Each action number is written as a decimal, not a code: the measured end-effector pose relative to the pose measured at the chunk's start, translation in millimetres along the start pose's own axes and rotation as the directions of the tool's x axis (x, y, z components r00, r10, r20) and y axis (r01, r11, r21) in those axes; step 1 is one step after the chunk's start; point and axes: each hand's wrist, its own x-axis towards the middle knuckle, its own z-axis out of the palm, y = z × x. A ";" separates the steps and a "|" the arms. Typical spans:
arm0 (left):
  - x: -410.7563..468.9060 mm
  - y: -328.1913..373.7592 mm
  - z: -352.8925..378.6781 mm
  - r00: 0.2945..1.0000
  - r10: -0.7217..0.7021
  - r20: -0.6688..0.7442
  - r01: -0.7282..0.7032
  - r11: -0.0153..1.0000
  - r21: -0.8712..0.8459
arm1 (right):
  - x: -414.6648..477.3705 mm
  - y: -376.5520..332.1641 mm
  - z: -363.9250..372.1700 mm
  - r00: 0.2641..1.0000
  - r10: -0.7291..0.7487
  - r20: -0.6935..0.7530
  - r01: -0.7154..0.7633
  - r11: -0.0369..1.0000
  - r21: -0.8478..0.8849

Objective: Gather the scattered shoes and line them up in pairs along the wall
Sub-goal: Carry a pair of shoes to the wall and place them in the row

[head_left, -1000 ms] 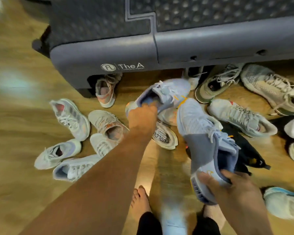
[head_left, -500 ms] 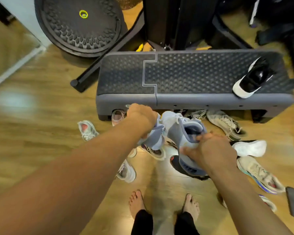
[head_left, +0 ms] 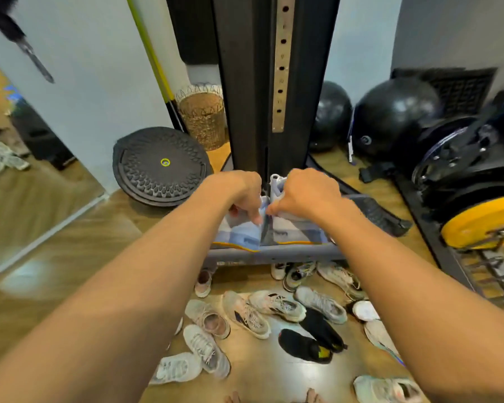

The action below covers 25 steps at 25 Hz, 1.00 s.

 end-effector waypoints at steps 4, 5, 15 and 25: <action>-48.2 30.1 -52.2 0.996 0.037 -0.078 -0.041 0.998 -0.050 | -12.3 9.3 -88.3 0.998 0.060 0.018 -0.061 0.996 0.067; -56.2 37.4 -63.1 0.994 0.050 -0.093 -0.056 0.996 -0.065 | -16.2 14.2 -102.9 0.998 0.054 0.025 -0.056 0.993 0.102; -96.7 116.0 -138.3 0.927 0.357 -0.115 -0.348 0.933 0.092 | -99.0 71.9 -173.3 0.934 0.237 0.267 -0.330 0.861 0.388; -182.1 299.5 -36.7 0.701 0.708 0.082 -0.625 0.555 0.549 | -302.4 137.4 -150.7 0.724 0.669 0.165 -0.655 0.593 0.468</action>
